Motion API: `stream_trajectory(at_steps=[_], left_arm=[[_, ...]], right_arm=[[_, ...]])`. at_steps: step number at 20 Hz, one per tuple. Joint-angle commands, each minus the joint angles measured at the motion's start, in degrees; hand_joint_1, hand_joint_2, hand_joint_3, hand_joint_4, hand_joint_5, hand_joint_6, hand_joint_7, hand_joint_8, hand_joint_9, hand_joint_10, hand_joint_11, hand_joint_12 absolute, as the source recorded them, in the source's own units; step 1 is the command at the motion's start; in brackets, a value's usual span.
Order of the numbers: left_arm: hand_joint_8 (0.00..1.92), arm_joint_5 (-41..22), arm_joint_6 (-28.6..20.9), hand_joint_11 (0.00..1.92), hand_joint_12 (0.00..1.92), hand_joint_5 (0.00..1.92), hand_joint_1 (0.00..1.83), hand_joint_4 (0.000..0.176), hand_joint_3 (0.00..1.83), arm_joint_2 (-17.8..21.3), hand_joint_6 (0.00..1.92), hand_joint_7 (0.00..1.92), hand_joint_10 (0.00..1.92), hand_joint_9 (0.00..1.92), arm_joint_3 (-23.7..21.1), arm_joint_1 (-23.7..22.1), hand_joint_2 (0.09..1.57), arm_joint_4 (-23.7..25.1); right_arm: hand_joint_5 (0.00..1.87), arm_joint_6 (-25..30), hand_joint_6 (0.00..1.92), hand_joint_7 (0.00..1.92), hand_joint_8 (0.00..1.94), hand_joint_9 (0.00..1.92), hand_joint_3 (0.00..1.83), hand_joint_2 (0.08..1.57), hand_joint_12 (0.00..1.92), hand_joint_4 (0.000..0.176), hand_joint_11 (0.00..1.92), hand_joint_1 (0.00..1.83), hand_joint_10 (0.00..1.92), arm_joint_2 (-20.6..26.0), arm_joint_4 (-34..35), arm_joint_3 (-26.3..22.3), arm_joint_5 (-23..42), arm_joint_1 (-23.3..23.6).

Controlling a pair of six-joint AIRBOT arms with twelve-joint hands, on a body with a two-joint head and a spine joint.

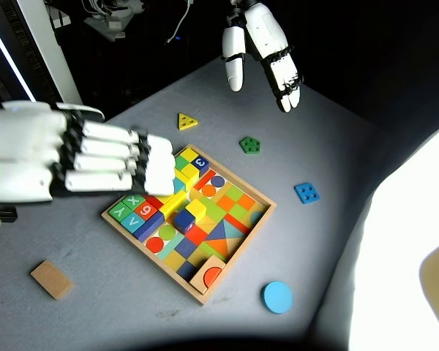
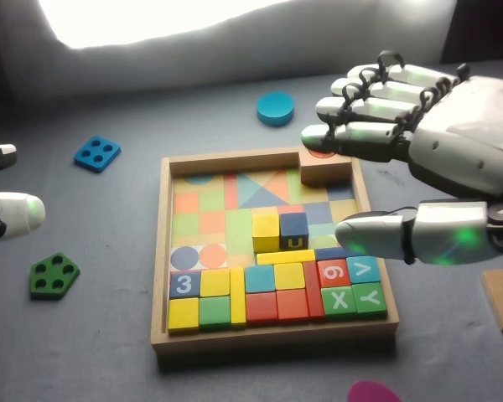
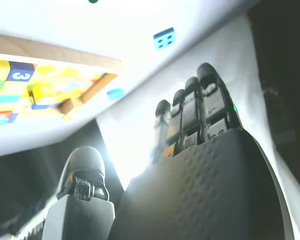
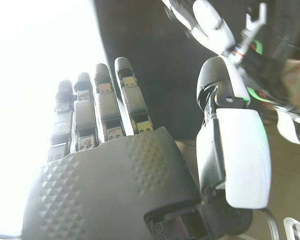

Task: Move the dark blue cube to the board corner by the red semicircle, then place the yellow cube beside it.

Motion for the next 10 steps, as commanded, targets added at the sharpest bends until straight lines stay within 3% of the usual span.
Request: stream_trajectory(at_steps=[1, 4, 5, 8, 10], left_arm=[[0.0, -3.8, -0.2, 0.0, 0.33, 0.08, 0.05, 0.024, 0.0, 0.0, 0.01, 0.04, 0.0, 0.04, 0.1, -0.4, 1.28, 1.5], [0.0, -3.9, -0.2, 0.0, 0.38, 0.09, 0.11, 0.032, 0.0, -0.1, 0.01, 0.05, 0.01, 0.06, 0.3, -0.4, 1.27, 1.5], [0.0, -3.9, -0.2, 0.0, 0.41, 0.09, 0.1, 0.032, 0.0, -0.1, 0.0, 0.06, 0.01, 0.06, 0.4, -0.4, 1.27, 1.5], [0.0, -3.9, -0.3, 0.0, 0.36, 0.09, 0.07, 0.029, 0.0, -0.1, 0.01, 0.06, 0.0, 0.06, 0.6, -0.4, 1.28, 1.5], [0.0, -3.9, -0.5, 0.0, 0.38, 0.09, 0.11, 0.03, 0.0, -0.1, 0.0, 0.06, 0.0, 0.06, 0.6, -0.4, 1.27, 1.5]], right_arm=[[0.61, -1.8, 0.03, 0.19, 0.0, 0.05, 0.0, 1.16, 0.01, 0.058, 0.0, 0.0, 0.0, -0.7, 2.2, 0.5, 3.8, 0.3], [0.84, -7.7, 0.05, 0.19, 0.0, 0.0, 0.0, 1.16, 0.0, 0.062, 0.0, 0.0, 0.0, -3.1, 8.6, 2.0, 1.2, -0.1], [0.9, -8.5, 0.03, 0.19, 0.0, 0.0, 0.0, 1.16, 0.0, 0.052, 0.0, 0.0, 0.0, -3.6, 9.8, 2.3, 0.8, -0.1], [0.91, -9.7, 0.02, 0.17, 0.0, 0.0, 0.0, 1.16, 0.0, 0.034, 0.0, 0.0, 0.0, -5.7, 11.4, 3.5, 0.6, 0.1], [0.9, -13.2, 0.01, 0.18, 0.0, 0.0, 0.0, 1.15, 0.0, 0.036, 0.0, 0.0, 0.0, -7.6, 14.8, 4.6, 0.5, 0.1]])
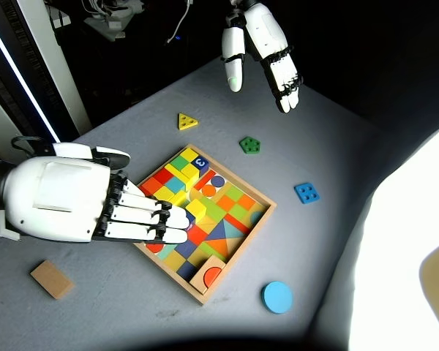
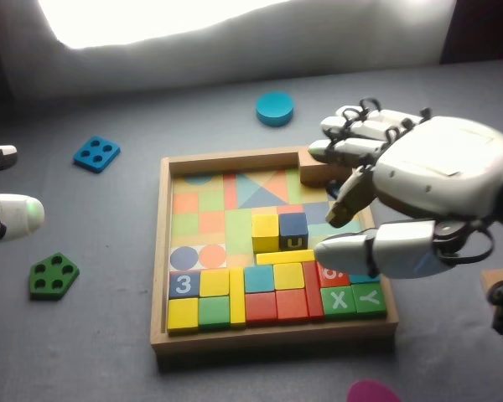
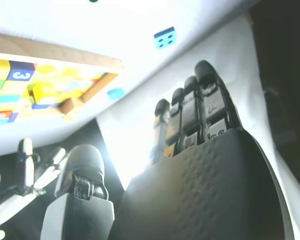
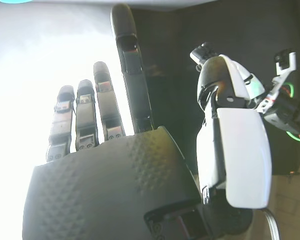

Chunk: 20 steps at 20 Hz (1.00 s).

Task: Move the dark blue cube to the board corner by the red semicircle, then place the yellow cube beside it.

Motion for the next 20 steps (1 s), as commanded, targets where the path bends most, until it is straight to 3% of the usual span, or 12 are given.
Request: stream_trajectory(at_steps=[1, 3, 6, 10, 14, 16, 20], left_arm=[[0.0, -3.9, -0.4, 0.0, 0.38, 0.1, 0.11, 0.03, 0.0, 0.0, 0.01, 0.06, 0.0, 0.06, 0.5, -0.4, 1.27, 1.5], [0.0, -3.9, -0.4, 0.0, 0.34, 0.08, 0.08, 0.033, 0.0, 0.0, 0.0, 0.05, 0.0, 0.05, 0.5, -0.4, 1.28, 1.5], [0.0, -3.9, -0.4, 0.0, 0.37, 0.09, 0.08, 0.032, 0.0, 0.0, 0.0, 0.06, 0.0, 0.06, 0.4, -0.4, 1.28, 1.5], [0.0, -3.9, -0.3, 0.0, 0.36, 0.07, 0.06, 0.031, 0.0, 0.1, 0.0, 0.05, 0.0, 0.05, 0.2, -0.4, 1.27, 1.5], [0.0, -3.9, -0.2, 0.0, 0.33, 0.07, 0.08, 0.036, 0.0, 0.1, 0.0, 0.04, 0.0, 0.04, 0.4, -0.4, 1.28, 1.5], [0.0, -3.9, -0.2, 0.0, 0.32, 0.07, 0.09, 0.035, 0.0, 0.1, 0.0, 0.05, 0.0, 0.05, 0.5, -0.4, 1.28, 1.5], [0.0, -3.9, -0.2, 0.0, 0.31, 0.08, 0.09, 0.035, 0.0, 0.2, 0.01, 0.06, 0.0, 0.04, 0.7, -0.4, 1.28, 1.5]], right_arm=[[0.89, -0.6, 0.01, 0.19, 0.01, 0.0, 0.0, 1.15, 0.0, 0.02, 0.0, 0.0, 0.0, -0.3, 0.4, 0.6, 6.3, 0.8], [0.87, -1.6, 0.0, 0.19, 0.0, 0.0, 0.0, 1.15, 0.0, 0.026, 0.0, 0.0, 0.0, -2.1, 1.8, 2.0, 6.3, 1.1], [0.87, -3.0, 0.0, 0.2, 0.01, 0.0, 0.0, 1.15, 0.0, 0.016, 0.0, 0.0, 0.0, -4.8, 3.9, 4.2, 6.3, 1.7], [0.85, -8.6, 0.0, 0.19, 0.0, 0.0, 0.0, 1.15, 0.0, 0.02, 0.0, 0.0, 0.0, -8.1, 9.6, 6.4, 6.0, 1.9], [0.84, -9.0, 0.0, 0.18, 0.0, 0.0, 0.0, 1.15, 0.0, 0.019, 0.0, 0.0, 0.0, -10.1, 9.9, 7.7, 5.6, 1.5], [0.85, -9.1, 0.0, 0.19, 0.0, 0.0, 0.0, 1.15, 0.0, 0.009, 0.0, 0.0, 0.0, -10.6, 9.9, 8.1, 5.6, 1.5], [0.85, -9.4, 0.0, 0.18, 0.0, 0.0, 0.0, 1.15, 0.0, 0.017, 0.0, 0.0, 0.0, -11.6, 9.9, 8.9, 5.2, 1.0]])
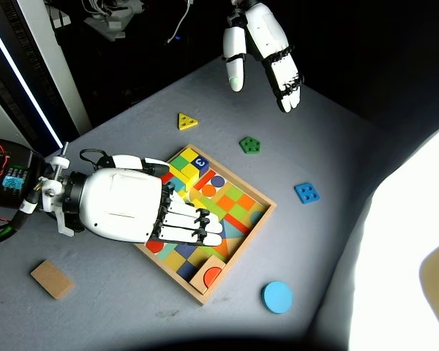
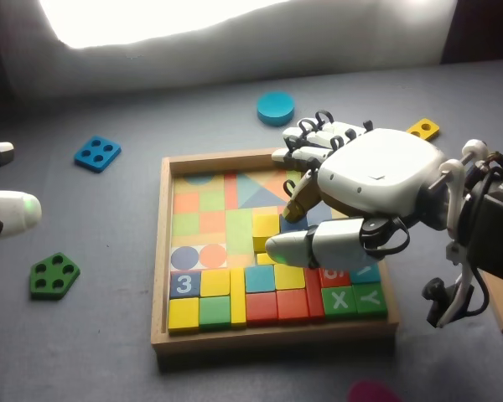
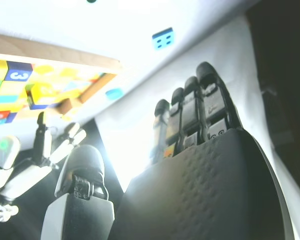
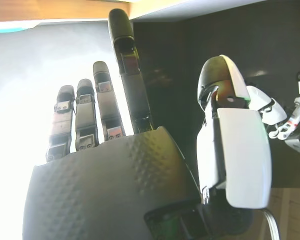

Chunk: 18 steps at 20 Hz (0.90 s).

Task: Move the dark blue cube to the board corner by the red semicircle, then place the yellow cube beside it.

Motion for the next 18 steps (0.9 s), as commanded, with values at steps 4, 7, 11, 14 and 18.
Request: stream_trajectory(at_steps=[4, 7, 11, 14, 18], left_arm=[[0.0, -3.8, -0.1, 0.0, 0.31, 0.08, 0.08, 0.036, 0.0, 0.2, 0.0, 0.06, 0.0, 0.04, 0.2, -0.3, 1.27, 1.5], [0.0, -3.8, -0.1, 0.0, 0.33, 0.08, 0.08, 0.035, 0.0, 0.2, 0.0, 0.06, 0.0, 0.05, 0.1, -0.3, 1.28, 1.5], [0.0, -3.8, -0.1, 0.0, 0.29, 0.08, 0.06, 0.034, 0.0, 0.1, 0.01, 0.06, 0.0, 0.04, 0.1, -0.3, 1.28, 1.5], [0.0, -3.8, -0.1, 0.0, 0.31, 0.1, 0.07, 0.035, 0.0, 0.1, 0.01, 0.07, 0.0, 0.06, 0.0, -0.3, 1.27, 1.5], [0.0, -3.8, -0.1, 0.0, 0.24, 0.08, 0.06, 0.038, 0.0, 0.2, 0.0, 0.06, 0.0, 0.04, -0.1, -0.4, 1.27, 1.5]], right_arm=[[0.85, -0.3, 0.0, 0.19, 0.0, 0.0, 0.0, 1.15, 0.0, 0.003, 0.0, 0.0, 0.0, 0.2, -0.6, 0.1, 4.5, -0.5], [0.84, -3.2, 0.0, 0.19, 0.0, 0.0, 0.0, 1.15, 0.0, 0.01, 0.0, 0.0, 0.0, 0.1, 1.3, 0.2, 4.1, -1.3], [0.84, -3.6, 0.0, 0.2, 0.01, 0.0, 0.0, 1.15, 0.0, 0.005, 0.0, 0.0, 0.0, 0.5, 1.3, 1.1, 4.0, -1.8], [0.82, -3.6, 0.0, 0.19, 0.0, 0.0, 0.0, 1.15, 0.0, 0.014, 0.0, 0.0, 0.0, 0.9, 1.3, 2.1, 4.1, -1.8], [0.81, -3.6, 0.0, 0.19, 0.0, 0.0, 0.0, 1.16, 0.0, 0.001, 0.0, 0.0, 0.0, 2.1, 1.3, 3.2, 4.1, -1.9]])
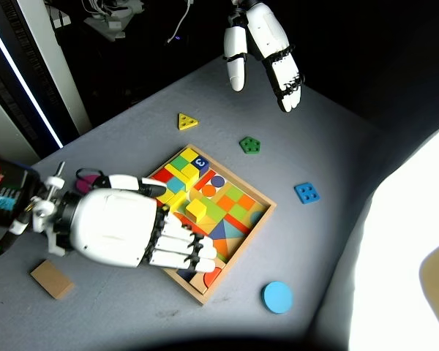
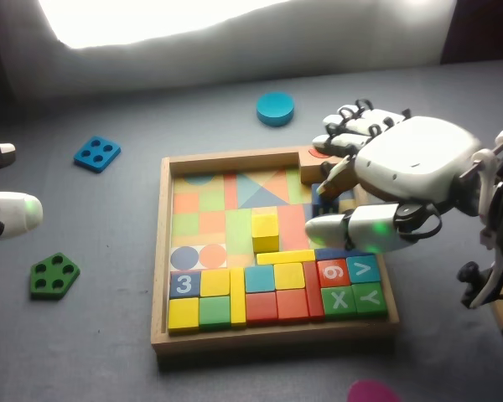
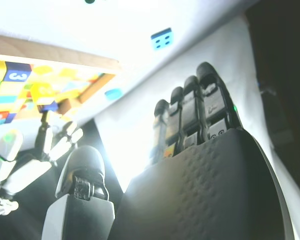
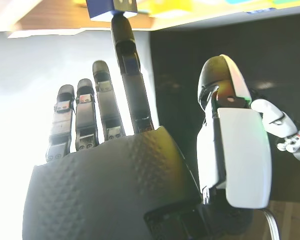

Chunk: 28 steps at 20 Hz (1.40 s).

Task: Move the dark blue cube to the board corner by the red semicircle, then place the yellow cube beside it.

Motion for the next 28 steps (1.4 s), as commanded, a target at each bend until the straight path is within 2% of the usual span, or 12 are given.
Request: stream_trajectory(at_steps=[1, 2, 4, 9, 14, 16, 17, 19, 23, 24, 28], left_arm=[[0.0, -3.8, -0.1, 0.0, 0.25, 0.09, 0.09, 0.037, 0.0, 0.2, 0.0, 0.06, 0.0, 0.05, 0.0, -0.4, 1.27, 1.4], [0.0, -3.8, -0.1, 0.0, 0.28, 0.09, 0.08, 0.039, 0.0, 0.2, 0.0, 0.06, 0.0, 0.05, 0.0, -0.4, 1.27, 1.4], [0.0, -3.9, -0.1, 0.0, 0.25, 0.09, 0.07, 0.032, 0.0, 0.2, 0.0, 0.06, 0.0, 0.04, 0.0, -0.4, 1.27, 1.4], [0.0, -3.9, -0.1, 0.0, 0.28, 0.09, 0.06, 0.035, 0.0, 0.1, 0.0, 0.07, 0.0, 0.05, 0.1, -0.4, 1.27, 1.4], [0.0, -3.9, -0.2, 0.0, 0.23, 0.08, 0.06, 0.038, 0.0, 0.1, 0.0, 0.06, 0.0, 0.04, 0.3, -0.4, 1.27, 1.4], [0.0, -3.9, -0.3, 0.0, 0.21, 0.08, 0.07, 0.043, 0.0, 0.1, 0.01, 0.06, 0.0, 0.04, 0.3, -0.4, 1.27, 1.4], [0.0, -3.9, -0.5, 0.0, 0.22, 0.08, 0.09, 0.042, 0.0, 0.1, 0.01, 0.05, 0.0, 0.04, 0.4, -0.4, 1.26, 1.4], [0.0, -3.9, -0.6, 0.0, 0.27, 0.09, 0.07, 0.041, 0.0, 0.2, 0.0, 0.06, 0.0, 0.05, 0.3, -0.4, 1.26, 1.4], [0.0, -3.9, -0.6, 0.0, 0.27, 0.09, 0.08, 0.036, 0.0, 0.2, 0.0, 0.06, 0.0, 0.05, 0.2, -0.4, 1.27, 1.4], [0.0, -3.9, -0.6, 0.0, 0.27, 0.09, 0.08, 0.043, 0.0, 0.2, 0.0, 0.06, 0.0, 0.05, 0.3, -0.4, 1.26, 1.4], [0.0, -3.9, -0.5, 0.0, 0.25, 0.07, 0.09, 0.042, 0.0, 0.1, 0.0, 0.06, 0.0, 0.04, 0.3, -0.4, 1.27, 1.4]], right_arm=[[0.81, -0.3, 0.0, 0.2, 0.0, 0.0, 0.0, 1.15, 0.0, 0.013, 0.0, 0.0, 0.0, 0.4, -0.6, 0.4, 3.3, 0.0], [0.8, -0.2, 0.0, 0.19, 0.0, 0.0, 0.0, 1.15, 0.0, 0.015, 0.0, 0.0, 0.0, 0.4, -0.6, 1.0, 3.3, 0.0], [0.79, 0.4, 0.0, 0.19, 0.0, 0.0, 0.0, 1.16, 0.0, 0.001, 0.0, 0.0, 0.0, 0.3, -0.6, 1.9, 3.1, 0.0], [0.76, 0.9, 0.0, 0.19, 0.0, 0.0, 0.0, 1.16, 0.0, 0.002, 0.0, 0.0, 0.0, 0.2, -0.6, 4.0, 3.1, 0.1], [0.76, 1.0, 0.0, 0.19, 0.0, 0.0, 0.0, 1.16, 0.0, 0.0, 0.0, 0.0, 0.0, 0.2, -0.6, 4.4, 3.4, 0.2], [0.76, 1.3, 0.0, 0.19, 0.0, 0.0, 0.0, 1.16, 0.0, 0.005, 0.0, 0.0, 0.0, 0.3, -0.6, 4.4, 3.4, 0.9], [0.76, 1.7, 0.0, 0.19, 0.0, 0.0, 0.0, 1.16, 0.0, 0.0, 0.0, 0.0, 0.0, 0.5, -0.6, 4.3, 3.4, 1.8], [0.75, 1.8, 0.0, 0.19, 0.0, 0.0, 0.0, 1.15, 0.0, 0.008, 0.0, 0.0, 0.0, 0.9, -0.6, 3.5, 3.6, 3.3], [0.75, 1.8, 0.0, 0.19, 0.0, 0.0, 0.0, 1.16, 0.0, 0.001, 0.0, 0.0, 0.0, 1.9, -0.6, 1.8, 4.1, 5.8], [0.76, 1.8, 0.0, 0.2, 0.01, 0.01, 0.0, 1.16, 0.0, 0.001, 0.0, 0.0, 0.0, 2.1, -0.6, 1.2, 4.0, 6.2], [0.76, 1.8, 0.0, 0.2, 0.0, 0.01, 0.0, 1.16, 0.0, 0.005, 0.0, 0.0, 0.0, 1.1, -2.2, -1.1, 3.3, 7.1]])
